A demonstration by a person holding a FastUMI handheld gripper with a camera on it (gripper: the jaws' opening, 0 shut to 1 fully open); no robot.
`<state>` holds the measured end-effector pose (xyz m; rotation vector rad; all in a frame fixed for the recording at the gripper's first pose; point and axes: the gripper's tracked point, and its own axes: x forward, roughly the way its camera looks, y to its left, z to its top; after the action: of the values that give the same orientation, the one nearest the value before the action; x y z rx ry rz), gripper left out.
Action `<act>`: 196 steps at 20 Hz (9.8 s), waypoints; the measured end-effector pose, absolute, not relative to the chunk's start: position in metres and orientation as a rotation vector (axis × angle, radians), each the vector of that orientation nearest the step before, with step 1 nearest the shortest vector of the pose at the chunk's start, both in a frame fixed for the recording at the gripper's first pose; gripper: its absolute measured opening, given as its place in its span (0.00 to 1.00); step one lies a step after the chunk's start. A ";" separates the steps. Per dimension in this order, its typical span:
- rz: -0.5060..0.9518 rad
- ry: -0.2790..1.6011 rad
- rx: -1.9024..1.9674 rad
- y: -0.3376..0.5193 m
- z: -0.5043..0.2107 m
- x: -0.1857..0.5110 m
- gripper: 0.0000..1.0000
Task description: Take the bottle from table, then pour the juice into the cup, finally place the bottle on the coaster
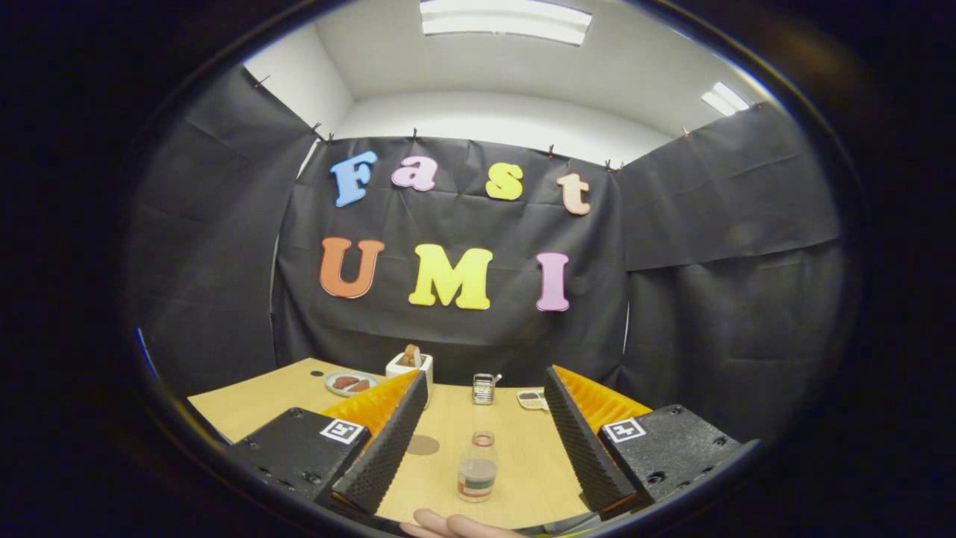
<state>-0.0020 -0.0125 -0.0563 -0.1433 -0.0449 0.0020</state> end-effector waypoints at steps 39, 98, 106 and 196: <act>0.026 0.125 -0.055 -0.046 -0.277 0.076 1.00; 0.154 0.203 -0.310 -0.033 -0.227 0.114 0.81; 0.153 0.174 -0.502 -0.010 -0.219 0.128 0.81; 0.037 -0.076 -1.959 0.108 -0.245 0.134 0.81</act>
<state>0.1337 0.1081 -0.2454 -1.9592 -0.0762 0.0367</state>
